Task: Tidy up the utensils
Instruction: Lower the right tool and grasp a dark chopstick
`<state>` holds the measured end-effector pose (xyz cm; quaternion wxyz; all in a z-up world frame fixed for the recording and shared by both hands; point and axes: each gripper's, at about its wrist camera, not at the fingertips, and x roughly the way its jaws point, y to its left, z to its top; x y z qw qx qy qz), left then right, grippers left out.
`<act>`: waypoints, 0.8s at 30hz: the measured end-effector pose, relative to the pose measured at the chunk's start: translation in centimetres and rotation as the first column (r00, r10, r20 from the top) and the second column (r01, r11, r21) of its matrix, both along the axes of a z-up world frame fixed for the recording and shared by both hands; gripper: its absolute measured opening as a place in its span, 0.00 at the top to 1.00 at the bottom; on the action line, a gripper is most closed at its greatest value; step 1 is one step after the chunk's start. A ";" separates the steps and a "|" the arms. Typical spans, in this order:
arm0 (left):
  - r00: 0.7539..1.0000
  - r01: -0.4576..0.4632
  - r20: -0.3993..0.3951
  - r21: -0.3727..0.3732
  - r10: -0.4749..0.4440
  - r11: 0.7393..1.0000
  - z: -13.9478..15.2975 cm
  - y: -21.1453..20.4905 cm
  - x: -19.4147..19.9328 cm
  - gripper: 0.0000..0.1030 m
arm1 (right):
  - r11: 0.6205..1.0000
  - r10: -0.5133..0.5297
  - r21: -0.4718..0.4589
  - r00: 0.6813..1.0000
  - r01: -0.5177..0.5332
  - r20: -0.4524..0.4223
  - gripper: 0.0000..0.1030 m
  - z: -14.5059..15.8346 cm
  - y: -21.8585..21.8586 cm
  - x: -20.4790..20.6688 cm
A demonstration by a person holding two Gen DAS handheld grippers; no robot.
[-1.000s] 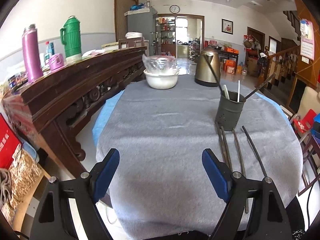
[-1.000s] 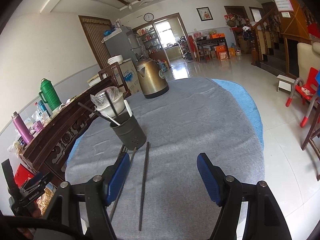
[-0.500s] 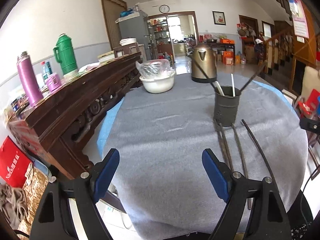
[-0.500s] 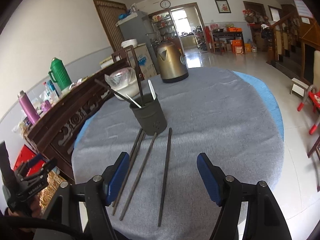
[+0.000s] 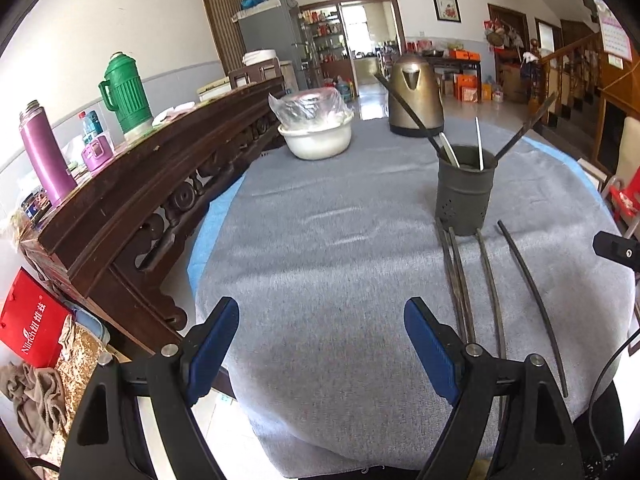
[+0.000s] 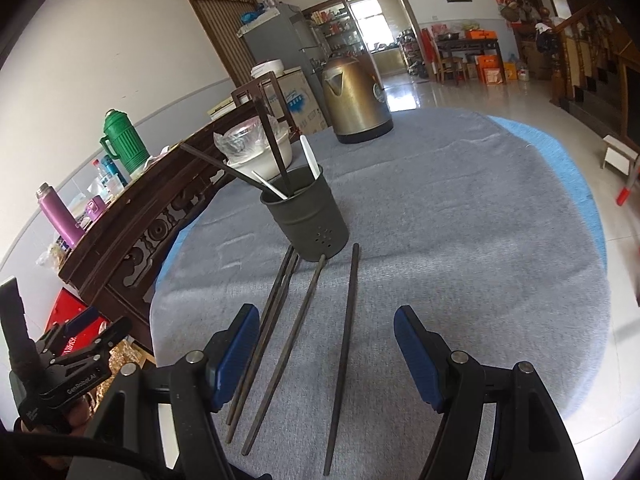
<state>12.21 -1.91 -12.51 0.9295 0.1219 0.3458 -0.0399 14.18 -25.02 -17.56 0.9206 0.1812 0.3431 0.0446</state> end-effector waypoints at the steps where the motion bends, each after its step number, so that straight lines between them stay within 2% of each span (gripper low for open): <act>1: 1.000 0.003 -0.010 0.004 -0.003 1.000 -0.2 -0.3 0.2 0.17 | 1.000 0.003 0.007 1.000 -0.003 -0.004 0.29 -0.2 -0.1 0.3; 11: 0.997 0.037 -0.070 0.028 -0.035 0.999 -1.3 -3.3 2.9 0.17 | 0.998 0.014 0.061 0.999 -0.012 -0.048 0.30 -1.8 -1.4 2.5; 13: 0.995 0.049 -0.086 0.028 -0.047 0.998 -1.7 -4.0 3.6 0.17 | 0.998 0.014 0.064 0.998 -0.010 -0.056 0.35 -2.0 -1.6 3.1; 15: 0.993 0.056 -0.105 0.017 -0.053 0.998 -2.0 -4.4 4.3 0.17 | 0.998 0.013 0.062 0.997 -0.008 -0.075 0.49 -2.3 -1.8 3.8; 16: 0.990 0.061 -0.127 0.004 -0.060 0.998 -2.4 -4.7 4.9 0.17 | 0.998 0.011 0.060 0.996 -0.005 -0.091 0.52 -2.4 -1.9 4.2; 20: 0.979 0.080 -0.183 -0.045 -0.087 0.996 -3.4 -5.5 6.7 0.17 | 0.998 0.006 0.067 0.992 0.003 -0.130 0.62 -3.0 -2.2 5.8; 24: 0.957 0.098 -0.259 -0.126 -0.128 0.987 -4.6 -6.0 8.3 0.17 | 1.000 0.008 0.030 0.982 -0.003 -0.189 0.64 -3.9 -1.5 7.5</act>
